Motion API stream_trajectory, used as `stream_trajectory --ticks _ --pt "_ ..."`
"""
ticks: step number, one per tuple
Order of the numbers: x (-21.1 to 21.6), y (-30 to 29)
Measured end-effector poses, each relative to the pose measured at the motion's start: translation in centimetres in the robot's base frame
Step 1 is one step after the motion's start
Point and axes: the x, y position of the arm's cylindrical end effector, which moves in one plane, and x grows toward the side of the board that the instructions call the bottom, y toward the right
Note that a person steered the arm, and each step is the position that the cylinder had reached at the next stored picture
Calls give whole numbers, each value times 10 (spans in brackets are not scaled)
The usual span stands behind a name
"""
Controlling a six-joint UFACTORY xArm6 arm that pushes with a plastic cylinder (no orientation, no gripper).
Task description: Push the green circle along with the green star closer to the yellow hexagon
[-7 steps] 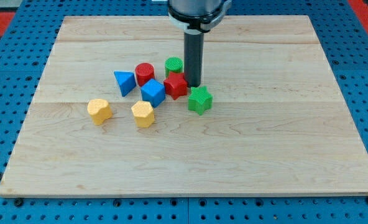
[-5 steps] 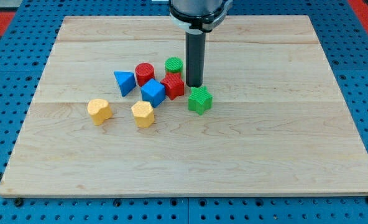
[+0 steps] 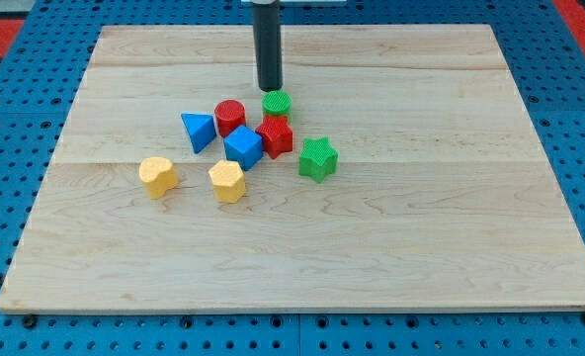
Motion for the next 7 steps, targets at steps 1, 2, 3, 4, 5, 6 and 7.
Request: stream_trajectory --ticks 1,2,3,4,5,6,7 --pt "11 20" --pt "-16 -8" --pt "11 -36" --pt "32 8" --pt "45 63" --pt "81 71" --pt "107 70"
